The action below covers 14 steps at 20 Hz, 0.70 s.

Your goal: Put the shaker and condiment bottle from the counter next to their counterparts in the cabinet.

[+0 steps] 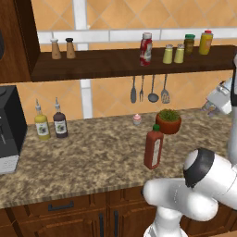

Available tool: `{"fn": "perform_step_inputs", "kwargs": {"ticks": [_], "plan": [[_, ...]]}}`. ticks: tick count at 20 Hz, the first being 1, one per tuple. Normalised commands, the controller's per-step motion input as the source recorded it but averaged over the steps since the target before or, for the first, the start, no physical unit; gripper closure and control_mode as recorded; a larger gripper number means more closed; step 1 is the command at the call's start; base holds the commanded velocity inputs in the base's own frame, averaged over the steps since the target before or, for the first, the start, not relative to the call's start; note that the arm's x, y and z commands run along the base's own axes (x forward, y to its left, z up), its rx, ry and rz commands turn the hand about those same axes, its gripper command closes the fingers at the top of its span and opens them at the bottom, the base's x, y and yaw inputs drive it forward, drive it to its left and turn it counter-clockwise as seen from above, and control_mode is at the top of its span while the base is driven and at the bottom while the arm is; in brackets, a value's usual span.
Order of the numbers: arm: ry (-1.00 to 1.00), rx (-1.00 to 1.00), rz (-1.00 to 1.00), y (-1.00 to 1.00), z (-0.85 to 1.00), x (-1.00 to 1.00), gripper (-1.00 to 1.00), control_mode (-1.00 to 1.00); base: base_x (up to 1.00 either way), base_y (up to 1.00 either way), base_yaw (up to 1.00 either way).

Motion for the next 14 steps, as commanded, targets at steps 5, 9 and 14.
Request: {"fn": "perform_step_inputs", "kwargs": {"ticks": [5,9,14], "plan": [[-0.01,0.16,0.30,0.59,-0.41,-0.12,-1.00,-1.00,0.00,0.00,0.00],[0.00,0.21,0.46,0.25,-0.17,0.33,-1.00,-1.00,0.00,0.00,0.00],[-0.03,0.02,0.14,0.01,-0.01,0.06,-1.00,-1.00,0.00,0.00,0.00]]}}
